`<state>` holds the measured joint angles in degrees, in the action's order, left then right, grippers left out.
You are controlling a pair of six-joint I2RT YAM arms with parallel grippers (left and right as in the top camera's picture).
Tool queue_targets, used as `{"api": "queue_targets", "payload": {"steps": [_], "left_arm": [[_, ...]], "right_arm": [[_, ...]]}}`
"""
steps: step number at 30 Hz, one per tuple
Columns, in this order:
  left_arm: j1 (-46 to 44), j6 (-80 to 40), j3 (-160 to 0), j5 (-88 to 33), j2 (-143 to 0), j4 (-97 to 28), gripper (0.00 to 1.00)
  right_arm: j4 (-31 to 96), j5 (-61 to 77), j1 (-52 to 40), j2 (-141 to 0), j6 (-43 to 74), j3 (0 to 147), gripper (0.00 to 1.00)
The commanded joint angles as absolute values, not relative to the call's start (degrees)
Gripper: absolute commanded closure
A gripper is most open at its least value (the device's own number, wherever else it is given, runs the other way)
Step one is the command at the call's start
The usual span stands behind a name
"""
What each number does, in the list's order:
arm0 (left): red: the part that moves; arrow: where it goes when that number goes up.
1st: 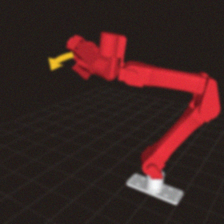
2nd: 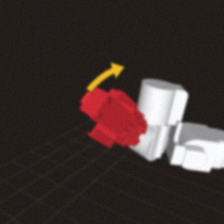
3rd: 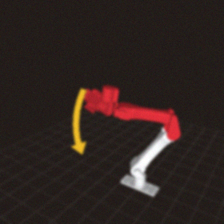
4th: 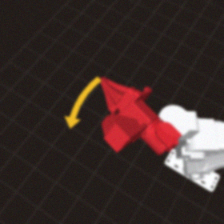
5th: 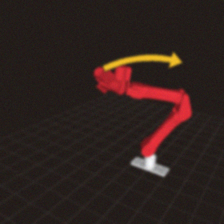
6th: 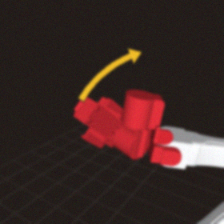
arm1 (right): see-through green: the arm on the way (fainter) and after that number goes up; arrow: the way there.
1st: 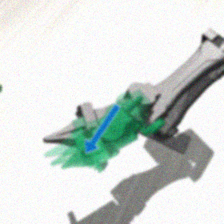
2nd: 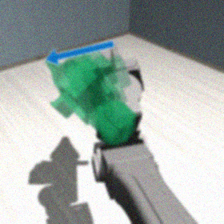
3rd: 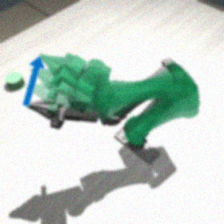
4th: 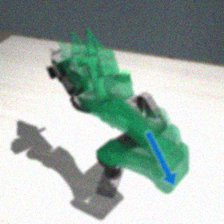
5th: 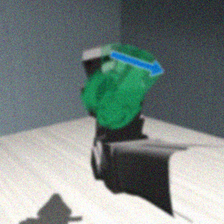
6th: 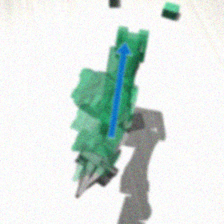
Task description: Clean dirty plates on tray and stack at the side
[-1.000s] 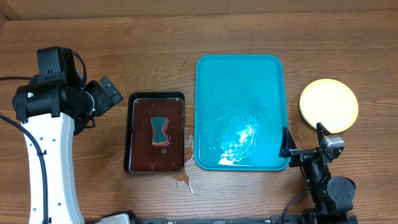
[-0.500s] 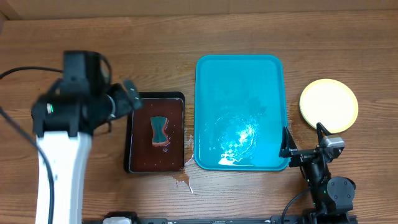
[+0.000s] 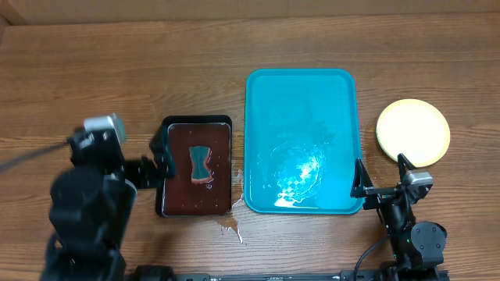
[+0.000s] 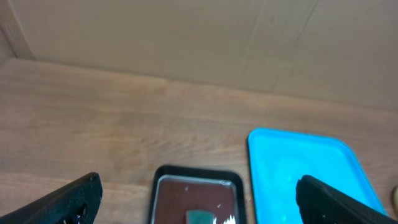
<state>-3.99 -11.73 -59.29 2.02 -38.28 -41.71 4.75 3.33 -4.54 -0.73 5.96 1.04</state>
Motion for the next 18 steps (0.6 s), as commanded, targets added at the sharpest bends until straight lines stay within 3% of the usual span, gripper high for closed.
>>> {"api": "queue_targets", "payload": {"steps": [1, 13, 18], "left_arm": [[-1.0, -7.7, -49.3, -3.1, -29.9, -38.7, 0.00], [1.6, -7.9, -19.7, -5.7, -1.6, -18.2, 0.00], [1.6, -7.7, -14.3, -4.9, -0.2, -14.0, 0.00]], "right_arm": [[4.5, 2.6, -4.8, -0.2, 5.9, 0.4, 0.00], [4.5, 2.6, -4.8, -0.2, 5.9, 0.4, 0.00], [4.5, 2.6, -4.8, -0.2, 5.9, 0.4, 0.00]]}}
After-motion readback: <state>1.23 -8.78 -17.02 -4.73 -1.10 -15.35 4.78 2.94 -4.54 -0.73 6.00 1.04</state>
